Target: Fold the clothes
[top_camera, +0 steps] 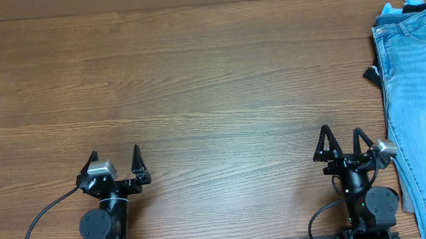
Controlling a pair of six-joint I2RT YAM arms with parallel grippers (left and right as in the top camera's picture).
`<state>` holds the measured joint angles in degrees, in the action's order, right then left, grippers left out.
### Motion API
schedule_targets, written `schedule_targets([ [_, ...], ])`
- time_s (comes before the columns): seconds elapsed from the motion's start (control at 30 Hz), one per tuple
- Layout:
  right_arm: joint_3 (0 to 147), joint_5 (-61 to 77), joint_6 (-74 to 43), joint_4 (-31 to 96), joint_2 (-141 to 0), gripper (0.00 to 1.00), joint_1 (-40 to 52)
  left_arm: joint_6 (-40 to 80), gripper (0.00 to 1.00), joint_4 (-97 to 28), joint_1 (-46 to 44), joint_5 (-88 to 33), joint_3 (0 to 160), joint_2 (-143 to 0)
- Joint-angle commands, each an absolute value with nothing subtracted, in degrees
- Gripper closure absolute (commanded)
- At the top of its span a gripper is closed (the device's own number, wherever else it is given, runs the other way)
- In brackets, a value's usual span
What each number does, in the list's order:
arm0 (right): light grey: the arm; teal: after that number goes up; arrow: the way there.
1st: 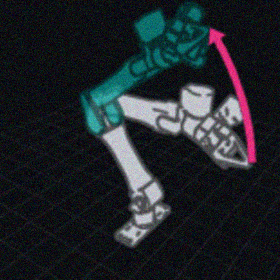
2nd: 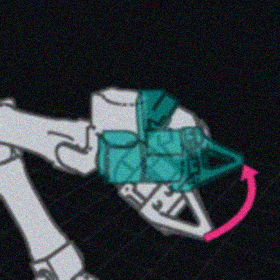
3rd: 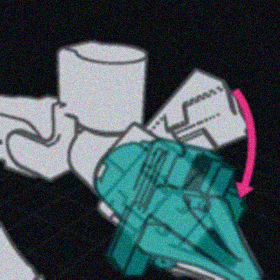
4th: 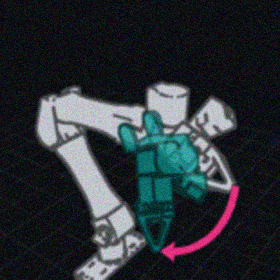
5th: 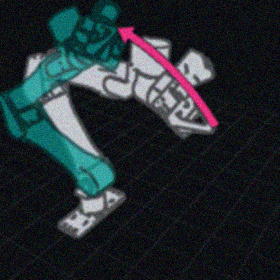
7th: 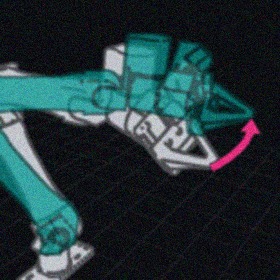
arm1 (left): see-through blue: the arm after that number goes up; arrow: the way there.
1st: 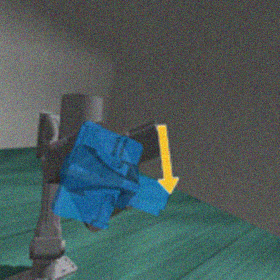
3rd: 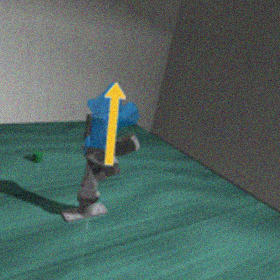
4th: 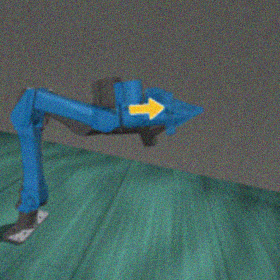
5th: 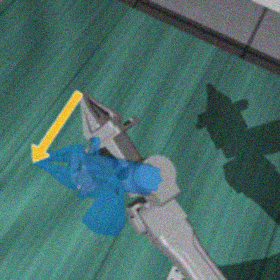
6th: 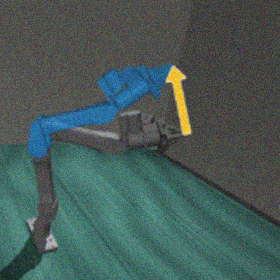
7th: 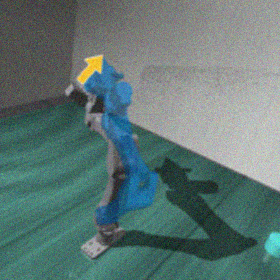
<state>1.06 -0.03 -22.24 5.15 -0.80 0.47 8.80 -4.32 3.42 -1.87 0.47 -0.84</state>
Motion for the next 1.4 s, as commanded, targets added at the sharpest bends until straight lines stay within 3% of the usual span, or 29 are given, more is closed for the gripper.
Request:
schedule_targets([
  [0.0,0.5,-0.4,-22.3,4.8,-0.5,0.00,0.8,7.7,0.00,-4.4,3.8,-1.3,0.3,-0.3],
  [0.3,0.5,-0.3,-23.7,2.9,-0.5,0.00,0.8,7.7,0.00,-4.4,3.8,-1.3,0.3,-0.3],
  [0.6,0.5,6.2,-55.2,-3.2,-0.5,0.00,0.8,7.7,0.00,-4.4,3.8,-1.3,0.3,-0.3],
  [0.8,0.5,3.0,-63.2,-1.1,-0.5,0.00,0.7,7.7,0.00,-4.4,3.8,-1.3,0.3,-0.3],
  [1.03,0.5,-0.3,-61.0,-1.0,-0.5,0.00,0.6,7.7,0.00,-4.4,3.8,-1.3,0.3,-0.3],
  [1.2,2.4,0.9,-44.9,-8.6,-0.6,0.00,0.6,7.7,0.00,-4.4,3.8,-1.3,0.3,-0.3],
  [1.37,12.1,-9.3,-30.7,-8.7,-7.4,0.00,0.6,7.7,0.00,-4.4,3.8,-1.3,0.3,-0.3],
])
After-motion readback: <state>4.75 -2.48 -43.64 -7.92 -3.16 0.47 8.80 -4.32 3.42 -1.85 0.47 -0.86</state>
